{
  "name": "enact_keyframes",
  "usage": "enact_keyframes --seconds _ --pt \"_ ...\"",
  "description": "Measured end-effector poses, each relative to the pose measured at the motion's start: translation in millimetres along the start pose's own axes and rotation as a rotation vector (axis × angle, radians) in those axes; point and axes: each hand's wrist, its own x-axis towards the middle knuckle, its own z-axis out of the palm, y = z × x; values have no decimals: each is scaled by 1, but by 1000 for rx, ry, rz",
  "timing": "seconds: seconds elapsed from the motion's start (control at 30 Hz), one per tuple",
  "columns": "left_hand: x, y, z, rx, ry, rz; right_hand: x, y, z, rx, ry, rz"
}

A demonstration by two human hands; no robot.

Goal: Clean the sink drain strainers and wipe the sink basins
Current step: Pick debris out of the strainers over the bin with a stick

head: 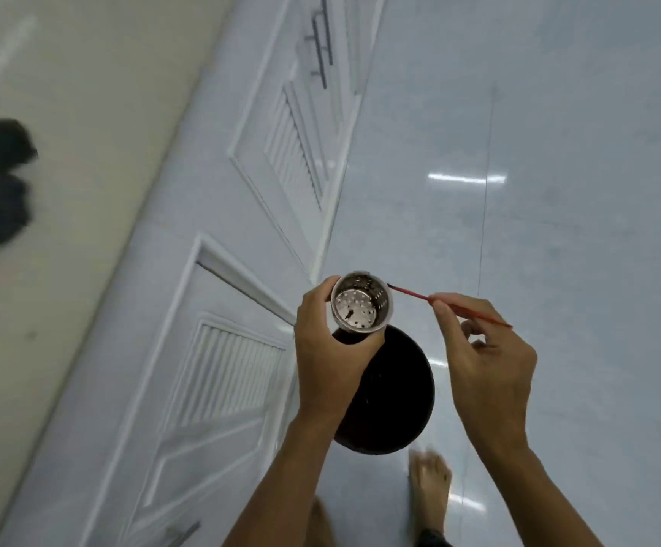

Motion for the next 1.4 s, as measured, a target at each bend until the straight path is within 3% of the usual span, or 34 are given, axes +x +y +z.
enact_keyframes --seconds 0.23,0.4,0.67,0.8,1.07,1.23,1.4 --pt "54 162 -124 -71 310 163 32 -218 -4 222 -15 -305" --pt "50 186 -247 -26 535 155 -9 -317 43 317 -179 -457" --pt "-50 53 -452 173 782 -212 -158 -362 176 359 -635 -591" --pt "-102 -32 -513 199 767 -438 -229 -355 236 248 -835 -637" --pt "-132 -178 -545 178 532 -682 -308 -324 336 -20 -1038 -681" --pt "-130 -224 -548 83 462 -735 -320 -313 374 -170 -1116 -742" --pt "-139 -243 -548 225 394 -735 -326 -310 387 -269 -1124 -734"
